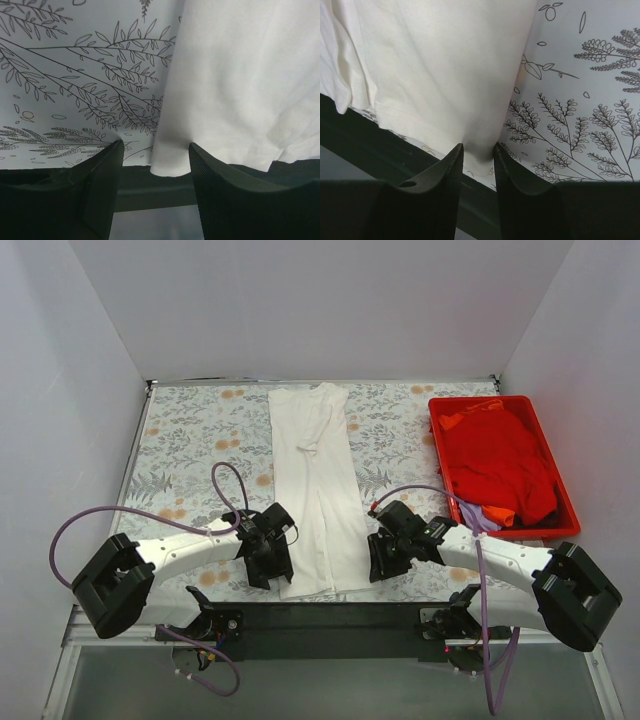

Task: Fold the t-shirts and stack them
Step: Fold the tshirt

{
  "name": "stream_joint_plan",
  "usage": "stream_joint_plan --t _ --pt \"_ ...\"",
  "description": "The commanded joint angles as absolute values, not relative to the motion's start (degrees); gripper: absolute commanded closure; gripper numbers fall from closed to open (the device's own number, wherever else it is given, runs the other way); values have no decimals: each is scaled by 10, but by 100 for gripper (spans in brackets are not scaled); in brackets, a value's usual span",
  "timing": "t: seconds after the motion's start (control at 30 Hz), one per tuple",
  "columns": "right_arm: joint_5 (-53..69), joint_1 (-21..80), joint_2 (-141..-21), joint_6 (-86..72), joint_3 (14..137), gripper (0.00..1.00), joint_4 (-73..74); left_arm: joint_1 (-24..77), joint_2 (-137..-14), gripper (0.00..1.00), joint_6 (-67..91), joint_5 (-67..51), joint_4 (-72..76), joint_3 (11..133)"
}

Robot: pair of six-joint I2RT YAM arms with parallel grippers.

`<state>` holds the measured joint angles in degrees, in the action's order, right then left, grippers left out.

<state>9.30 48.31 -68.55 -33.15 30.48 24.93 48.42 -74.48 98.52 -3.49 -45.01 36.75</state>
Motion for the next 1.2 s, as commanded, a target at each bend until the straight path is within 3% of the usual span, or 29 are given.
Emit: stream_joint_plan --t 0.0,0.23,0.5,0.6,0.67,0.9,1.17 --pt "92 483 -687 -341 277 62 251 494 -744 47 1006 -39 -450 363" --pt "89 483 -691 -342 276 68 257 503 -755 48 1009 -43 -450 364" --pt "89 483 -698 -338 278 77 256 512 -766 58 1016 -50 -454 359" --pt "102 483 -705 -329 285 93 252 518 -774 71 1015 -60 -446 358" --pt "118 483 -705 -323 287 99 253 525 -782 98 1015 -68 -448 359" --pt "216 491 -668 -323 272 99 272 569 -742 100 1049 -103 -488 345" --pt "114 444 -728 -256 409 99 304 488 -757 100 975 -20 -497 443"
